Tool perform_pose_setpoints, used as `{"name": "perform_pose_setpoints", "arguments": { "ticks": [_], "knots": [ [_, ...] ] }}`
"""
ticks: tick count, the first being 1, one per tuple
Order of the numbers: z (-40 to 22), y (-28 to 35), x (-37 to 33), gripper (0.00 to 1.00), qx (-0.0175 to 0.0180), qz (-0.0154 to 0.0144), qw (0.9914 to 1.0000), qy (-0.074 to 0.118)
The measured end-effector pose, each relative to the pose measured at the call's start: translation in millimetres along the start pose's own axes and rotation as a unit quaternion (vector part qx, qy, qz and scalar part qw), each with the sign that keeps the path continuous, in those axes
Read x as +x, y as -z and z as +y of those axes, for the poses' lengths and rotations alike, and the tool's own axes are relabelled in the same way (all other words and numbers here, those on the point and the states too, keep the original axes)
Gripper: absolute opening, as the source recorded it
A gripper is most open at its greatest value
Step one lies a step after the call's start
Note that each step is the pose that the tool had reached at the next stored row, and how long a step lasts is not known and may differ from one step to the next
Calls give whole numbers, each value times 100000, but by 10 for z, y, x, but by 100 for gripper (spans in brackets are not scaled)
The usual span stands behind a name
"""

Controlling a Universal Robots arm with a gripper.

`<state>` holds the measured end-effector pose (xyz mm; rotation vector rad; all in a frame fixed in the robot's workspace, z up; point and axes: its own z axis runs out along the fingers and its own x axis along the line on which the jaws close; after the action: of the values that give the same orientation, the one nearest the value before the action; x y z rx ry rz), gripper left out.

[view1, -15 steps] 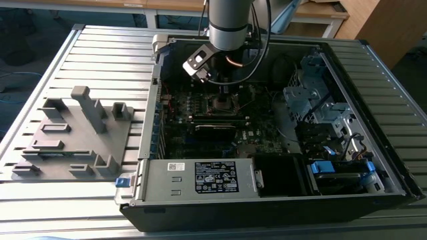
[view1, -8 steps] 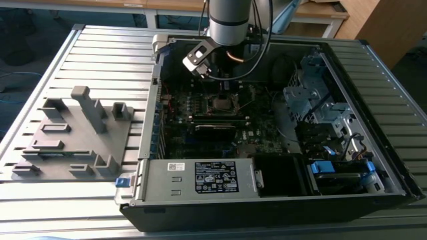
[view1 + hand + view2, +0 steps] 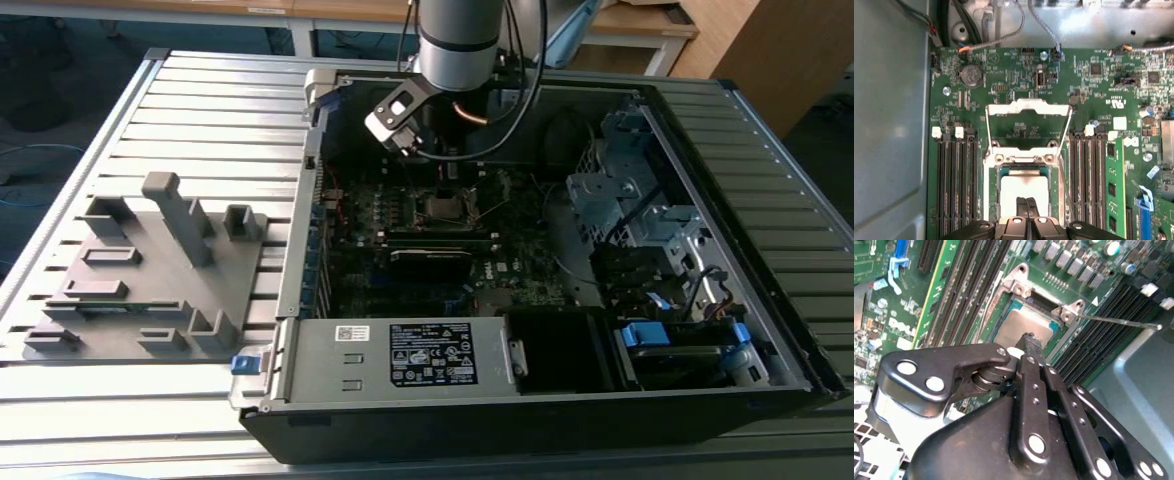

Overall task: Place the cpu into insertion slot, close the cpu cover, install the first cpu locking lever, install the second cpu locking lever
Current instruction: 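Place the cpu into insertion slot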

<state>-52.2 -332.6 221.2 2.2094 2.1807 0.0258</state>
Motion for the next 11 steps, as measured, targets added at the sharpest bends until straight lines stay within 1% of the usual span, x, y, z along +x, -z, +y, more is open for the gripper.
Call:
{"name": "perform_pose_setpoints", "arguments": {
  "ticks": [4, 5, 7, 11],
  "knots": [
    [0, -1, 0, 11, 136, 9, 100000, -1],
    [7, -2, 1, 11, 294, 19, 100000, -1],
    [35, -3, 1, 11, 335, 17, 99999, 4],
    [38, -2, 1, 11, 358, 6, 99999, -1]
  ]
}}
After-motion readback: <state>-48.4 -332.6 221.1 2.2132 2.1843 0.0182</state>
